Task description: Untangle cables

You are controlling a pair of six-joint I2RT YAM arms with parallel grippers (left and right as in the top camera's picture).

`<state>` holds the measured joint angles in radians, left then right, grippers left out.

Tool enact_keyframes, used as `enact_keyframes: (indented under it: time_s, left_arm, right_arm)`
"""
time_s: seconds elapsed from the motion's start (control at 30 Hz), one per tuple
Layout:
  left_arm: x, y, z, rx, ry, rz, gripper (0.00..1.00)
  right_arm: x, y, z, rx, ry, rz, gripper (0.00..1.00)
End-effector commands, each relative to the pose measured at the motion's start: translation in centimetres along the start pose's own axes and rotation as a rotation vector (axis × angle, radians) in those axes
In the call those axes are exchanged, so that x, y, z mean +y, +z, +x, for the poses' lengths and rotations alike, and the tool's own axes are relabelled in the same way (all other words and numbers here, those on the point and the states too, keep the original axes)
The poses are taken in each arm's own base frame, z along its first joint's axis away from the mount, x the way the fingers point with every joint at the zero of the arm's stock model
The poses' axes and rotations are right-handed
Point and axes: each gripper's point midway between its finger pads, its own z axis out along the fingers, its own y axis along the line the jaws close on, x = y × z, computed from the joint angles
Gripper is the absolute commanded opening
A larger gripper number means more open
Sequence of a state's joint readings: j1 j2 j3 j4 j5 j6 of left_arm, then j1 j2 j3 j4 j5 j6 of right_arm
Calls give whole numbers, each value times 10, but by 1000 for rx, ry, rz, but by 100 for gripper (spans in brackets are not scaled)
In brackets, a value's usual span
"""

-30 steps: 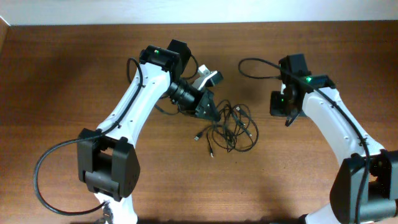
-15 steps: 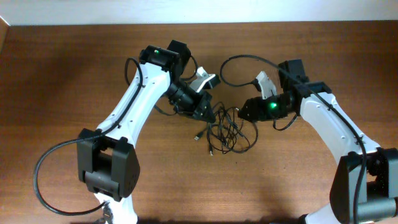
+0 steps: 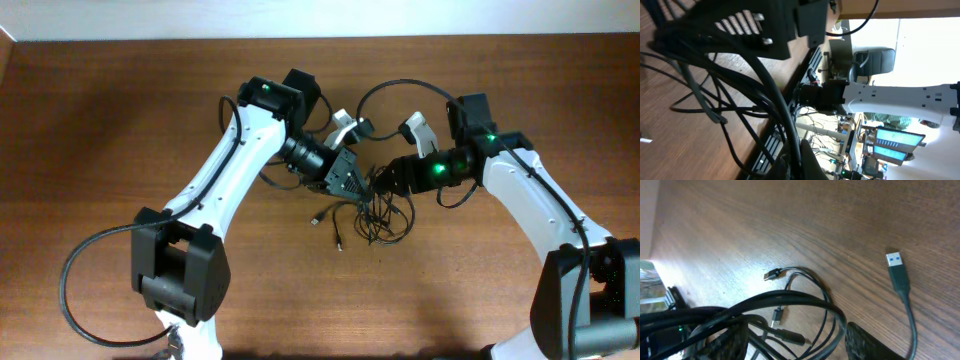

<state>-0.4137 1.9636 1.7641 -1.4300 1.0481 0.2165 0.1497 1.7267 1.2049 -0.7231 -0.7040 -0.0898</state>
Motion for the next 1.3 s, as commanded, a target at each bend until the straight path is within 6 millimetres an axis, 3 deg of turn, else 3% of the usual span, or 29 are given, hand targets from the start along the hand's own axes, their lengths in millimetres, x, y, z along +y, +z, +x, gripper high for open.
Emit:
enact_keyframes:
  time_s: [0.0, 0.07, 0.13, 0.27, 0.33, 0.43, 0.5, 0.57, 0.63, 0.77, 0.9, 1.03, 1.13, 1.27]
  left_arm:
    - [-16, 4, 2, 6, 9, 70, 0]
    - [-21, 4, 2, 4, 1, 98, 0]
    - [-27, 3, 1, -4, 0, 133, 0]
    - [-31, 2, 0, -9, -1, 154, 0]
    - [-25, 3, 1, -3, 5, 120, 0]
    - [-4, 4, 5, 22, 10, 1, 0]
    - [15, 3, 5, 34, 22, -108, 0]
    - [65, -10, 2, 25, -83, -407, 0]
    - [91, -24, 2, 1, -172, -579, 0]
    - [108, -36, 2, 1, -168, -701, 0]
    - [147, -83, 9, -65, -315, -1059, 0]
    - [164, -119, 14, -156, -427, -1289, 0]
    - [172, -125, 22, -166, -469, -1351, 0]
    - [193, -128, 38, -139, -514, -1373, 11]
  right_arm:
    - [-3, -4, -11, -48, -51, 40, 61]
    - [-5, -4, -14, -56, -58, 50, 61]
    - [-29, -5, -12, -50, 31, 178, 61]
    - [-46, 2, -10, -37, 69, 237, 61]
    - [-69, 1, -7, -40, 171, 352, 61]
    - [-111, -14, 13, -23, 315, 608, 61]
    - [-122, -20, 21, -17, 343, 683, 61]
    - [-131, -26, 30, -10, 375, 753, 60]
    - [-136, -31, 37, 1, 397, 800, 60]
    - [-147, -43, 45, 14, 415, 898, 60]
    - [-152, -54, 58, 59, 425, 973, 60]
    - [-160, -64, 67, 73, 474, 984, 60]
    - [-171, -77, 78, 86, 536, 989, 60]
    - [-180, -86, 88, 89, 610, 963, 61]
